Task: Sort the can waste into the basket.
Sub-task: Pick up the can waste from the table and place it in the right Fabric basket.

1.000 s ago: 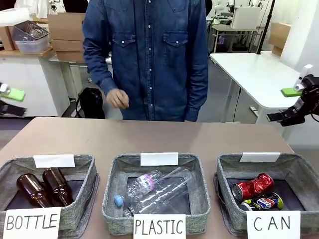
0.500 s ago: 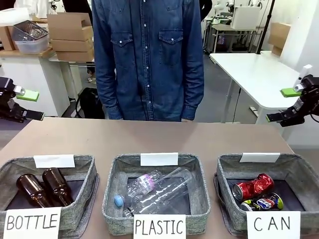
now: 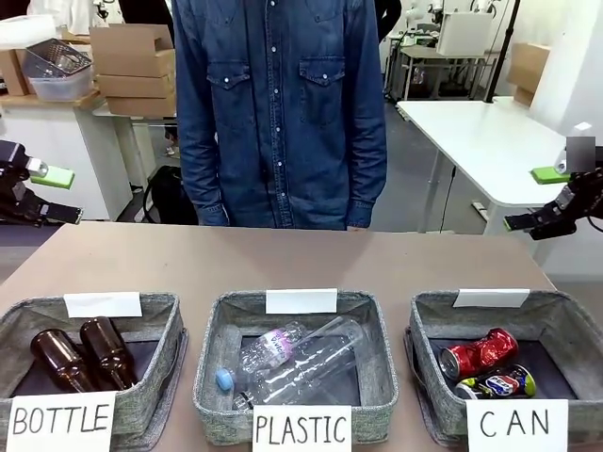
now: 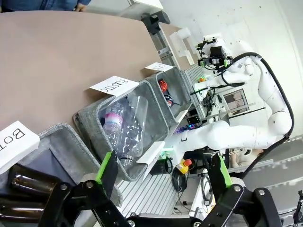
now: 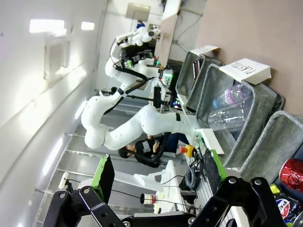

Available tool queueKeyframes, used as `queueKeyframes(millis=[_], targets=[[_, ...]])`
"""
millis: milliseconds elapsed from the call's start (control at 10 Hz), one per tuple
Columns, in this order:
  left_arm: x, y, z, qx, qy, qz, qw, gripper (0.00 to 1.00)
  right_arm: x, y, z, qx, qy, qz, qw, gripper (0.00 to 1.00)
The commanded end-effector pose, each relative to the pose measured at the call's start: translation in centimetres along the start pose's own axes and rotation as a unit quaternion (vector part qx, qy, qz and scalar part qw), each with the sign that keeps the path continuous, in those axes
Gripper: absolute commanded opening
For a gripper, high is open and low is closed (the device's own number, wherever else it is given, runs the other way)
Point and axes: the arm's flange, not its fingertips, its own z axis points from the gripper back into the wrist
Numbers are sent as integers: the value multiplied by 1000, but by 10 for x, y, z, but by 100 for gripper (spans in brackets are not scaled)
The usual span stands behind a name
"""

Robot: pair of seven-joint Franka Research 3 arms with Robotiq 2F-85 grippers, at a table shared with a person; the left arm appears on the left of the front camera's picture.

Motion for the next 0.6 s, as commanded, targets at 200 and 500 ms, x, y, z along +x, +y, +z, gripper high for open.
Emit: queueKeyframes(millis=[200, 500], targets=[[1, -1, -3, -9, -6, -4, 1000, 100, -1, 1, 3, 1, 6, 10, 1000, 100], [1, -1, -3, -9, -6, -4, 1000, 100, -1, 1, 3, 1, 6, 10, 1000, 100]])
